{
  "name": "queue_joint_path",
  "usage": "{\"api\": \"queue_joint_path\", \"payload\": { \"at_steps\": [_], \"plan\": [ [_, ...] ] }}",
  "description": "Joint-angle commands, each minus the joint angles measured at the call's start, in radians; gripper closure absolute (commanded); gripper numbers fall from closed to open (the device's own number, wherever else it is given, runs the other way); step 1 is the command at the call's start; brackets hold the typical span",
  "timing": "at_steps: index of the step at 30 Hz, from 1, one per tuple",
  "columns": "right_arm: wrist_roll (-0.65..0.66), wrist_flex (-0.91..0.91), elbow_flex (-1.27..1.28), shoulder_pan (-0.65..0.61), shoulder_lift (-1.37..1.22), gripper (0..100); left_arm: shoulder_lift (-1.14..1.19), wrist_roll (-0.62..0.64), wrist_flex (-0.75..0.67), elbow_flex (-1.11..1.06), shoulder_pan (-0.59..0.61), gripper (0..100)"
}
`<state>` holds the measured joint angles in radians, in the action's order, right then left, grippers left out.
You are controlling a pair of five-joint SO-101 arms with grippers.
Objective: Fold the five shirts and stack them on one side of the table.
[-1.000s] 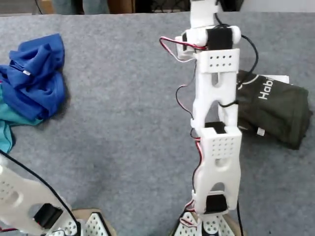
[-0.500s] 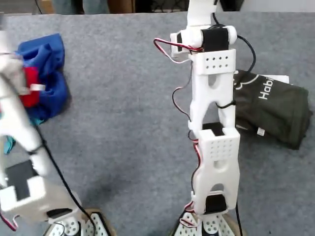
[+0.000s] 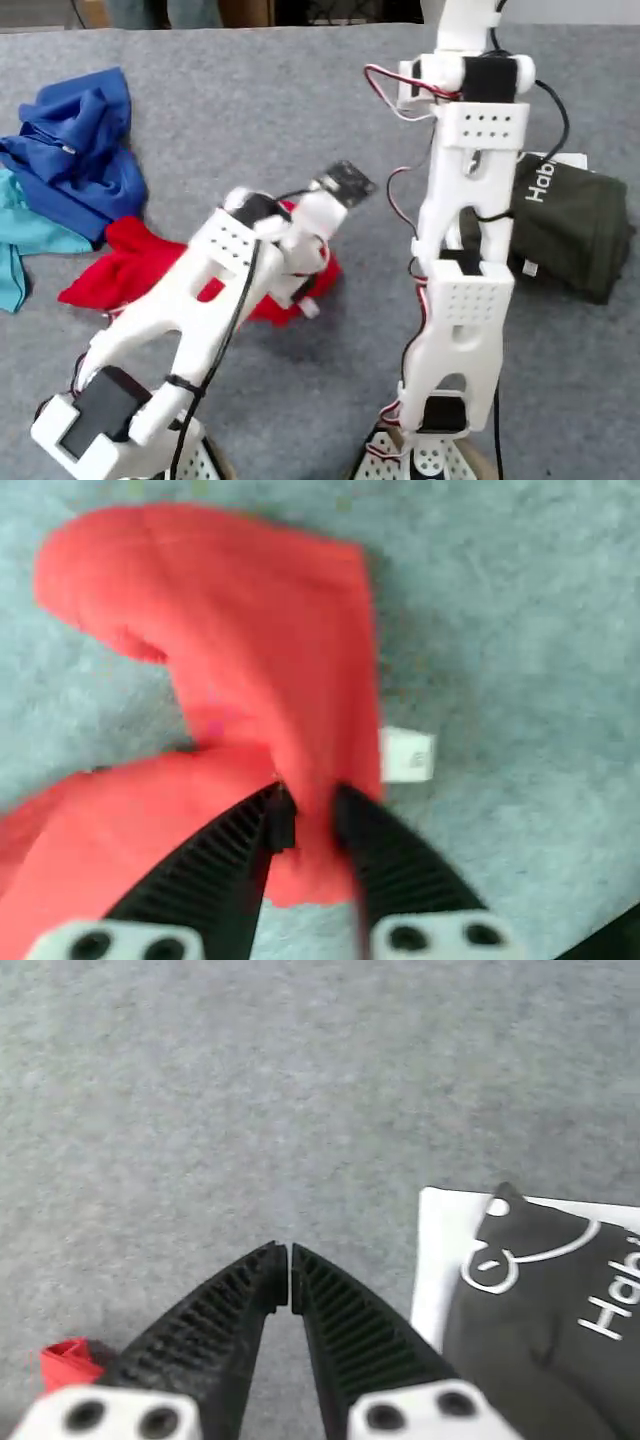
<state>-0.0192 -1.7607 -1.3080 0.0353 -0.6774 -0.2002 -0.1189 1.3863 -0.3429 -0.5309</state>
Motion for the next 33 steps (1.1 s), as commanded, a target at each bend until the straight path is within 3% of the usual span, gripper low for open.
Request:
{"api": "queue_joint_path", "payload": {
  "at_steps": [1, 5, 10, 14, 16, 19, 23, 27, 29, 31, 33],
  "plan": [
    [0.020, -0.005, 0.053, 0.015, 0.053, 87.9, -0.054, 0.210, -0.014, 0.030, 0.071, 69],
    [0.041, -0.005, 0.163, -0.040, 0.058, 73.7, -0.120, 0.275, 0.068, 0.143, 0.314, 70],
    [0.101, -0.003, 0.297, -0.213, 0.054, 71.9, -0.190, 0.233, 0.094, 0.096, 0.743, 73],
    [0.097, 0.003, 0.412, -0.399, 0.047, 71.9, -0.190, 0.187, -0.046, -0.128, 1.106, 81],
    [0.095, 0.026, 0.470, -0.480, 0.025, 71.9, -0.175, 0.189, -0.184, -0.280, 1.198, 86],
    [0.094, 0.087, 0.547, -0.560, -0.044, 71.9, -0.153, 0.189, -0.361, -0.473, 1.218, 89],
    [0.094, 0.121, 0.585, -0.601, -0.168, 72.6, -0.103, 0.195, -0.505, -0.613, 1.159, 90],
    [0.089, 0.110, 0.547, -0.578, -0.255, 89.3, -0.054, 0.193, -0.466, -0.570, 1.153, 98],
    [0.037, 0.101, 0.518, -0.549, -0.271, 99.2, -0.043, 0.196, -0.428, -0.526, 1.170, 97],
    [-0.014, 0.051, 0.479, -0.516, -0.268, 95.3, -0.040, 0.196, -0.410, -0.464, 1.194, 97],
    [-0.021, -0.009, 0.440, -0.491, -0.255, 97.9, -0.040, 0.198, -0.385, -0.378, 1.230, 97]
  ]
}}
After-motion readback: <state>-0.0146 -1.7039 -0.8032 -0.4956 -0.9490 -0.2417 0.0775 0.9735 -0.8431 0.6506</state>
